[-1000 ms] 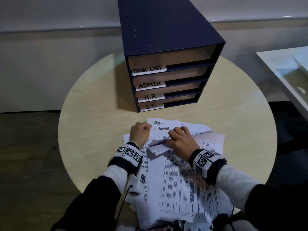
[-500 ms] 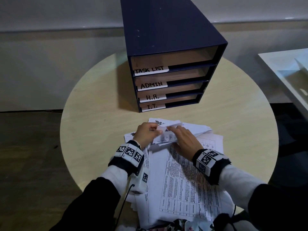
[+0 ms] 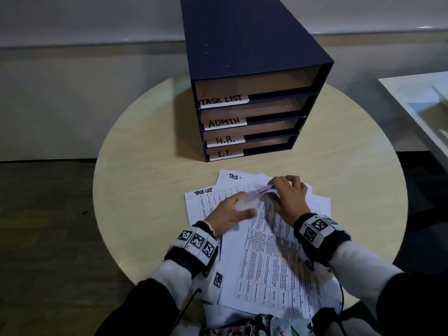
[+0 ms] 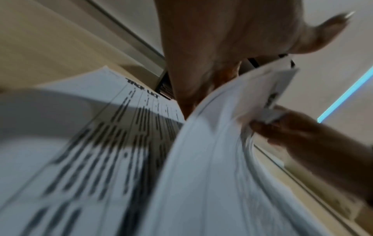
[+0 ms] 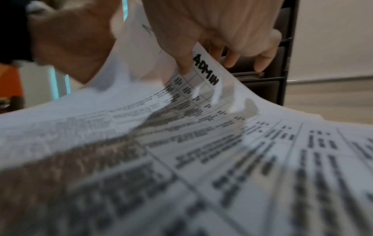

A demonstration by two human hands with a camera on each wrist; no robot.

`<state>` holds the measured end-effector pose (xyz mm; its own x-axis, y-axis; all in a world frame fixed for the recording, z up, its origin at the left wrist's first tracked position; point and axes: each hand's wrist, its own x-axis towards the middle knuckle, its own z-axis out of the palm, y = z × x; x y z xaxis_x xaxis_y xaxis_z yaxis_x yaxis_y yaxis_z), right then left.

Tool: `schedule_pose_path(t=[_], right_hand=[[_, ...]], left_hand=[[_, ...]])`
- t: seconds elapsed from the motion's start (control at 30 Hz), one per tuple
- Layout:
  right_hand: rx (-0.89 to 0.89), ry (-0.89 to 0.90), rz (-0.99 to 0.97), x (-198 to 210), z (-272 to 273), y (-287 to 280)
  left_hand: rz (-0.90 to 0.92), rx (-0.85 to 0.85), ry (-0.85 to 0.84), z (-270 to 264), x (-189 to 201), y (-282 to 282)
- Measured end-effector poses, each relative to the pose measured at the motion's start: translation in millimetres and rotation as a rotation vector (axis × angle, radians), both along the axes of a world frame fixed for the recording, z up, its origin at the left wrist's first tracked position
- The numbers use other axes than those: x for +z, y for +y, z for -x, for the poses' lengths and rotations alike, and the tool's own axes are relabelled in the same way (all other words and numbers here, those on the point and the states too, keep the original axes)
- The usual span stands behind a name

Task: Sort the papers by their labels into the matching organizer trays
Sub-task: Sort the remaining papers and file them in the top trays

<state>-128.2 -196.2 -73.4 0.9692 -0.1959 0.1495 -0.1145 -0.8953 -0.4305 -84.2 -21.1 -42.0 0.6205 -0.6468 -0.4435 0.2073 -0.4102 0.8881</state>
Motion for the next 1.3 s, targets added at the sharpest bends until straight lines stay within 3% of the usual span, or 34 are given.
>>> schedule_pose_path(t=[0.13, 0.2, 0.27, 0.33, 0.37, 0.43, 0.5, 0.57, 0.67, 0.8, 0.9, 0.97, 1.17, 1.3], right_hand=[[-0.011, 0.091, -0.122, 17, 0, -4], [-0.157, 0.072, -0.136, 28, -2, -11], [-0.399, 0.06, -0.195, 35, -1, -28], [-0.59, 0.063, -0.429, 35, 2, -49], [-0.618, 0.071, -0.653, 34, 5, -56], [-0.505, 0.129, -1.089, 30, 11, -59], [-0.32, 0.159, -1.214, 32, 14, -49], [-0.255, 0.038, -1.118, 36, 11, -39], [-0.21, -0.243, -0.94, 64, 6, -31], [-0.116, -0.655, -0.718, 132, 4, -25], [-0.068, -0.869, -0.667, 163, 6, -19], [-0.06, -0.862, -0.669, 158, 12, -12], [-0.139, -0.688, -0.744, 114, 28, -19], [-0.211, -0.813, -0.666, 127, 25, -33]], left_hand=[[-0.139, 0.218, -0.14, -4, -9, -7], [-0.135, 0.355, -0.146, -13, -5, -7], [-0.017, 0.468, -0.08, -25, 8, -1], [0.077, 0.546, -0.062, -37, 20, 11], [0.117, 0.564, -0.054, -41, 23, 17], [0.212, 0.551, -0.022, -40, 29, 23], [0.221, 0.445, -0.032, -32, 31, 20], [0.168, 0.417, -0.076, -26, 30, 10], [0.151, 0.602, -0.222, -33, 45, 1], [0.343, 0.694, -0.491, -36, 114, -6], [0.494, 0.71, -0.634, -27, 150, -10], [0.558, 0.7, -0.594, -22, 143, -11], [0.48, 0.677, -0.447, -1, 100, -17], [0.516, 0.647, -0.497, -5, 116, -26]])
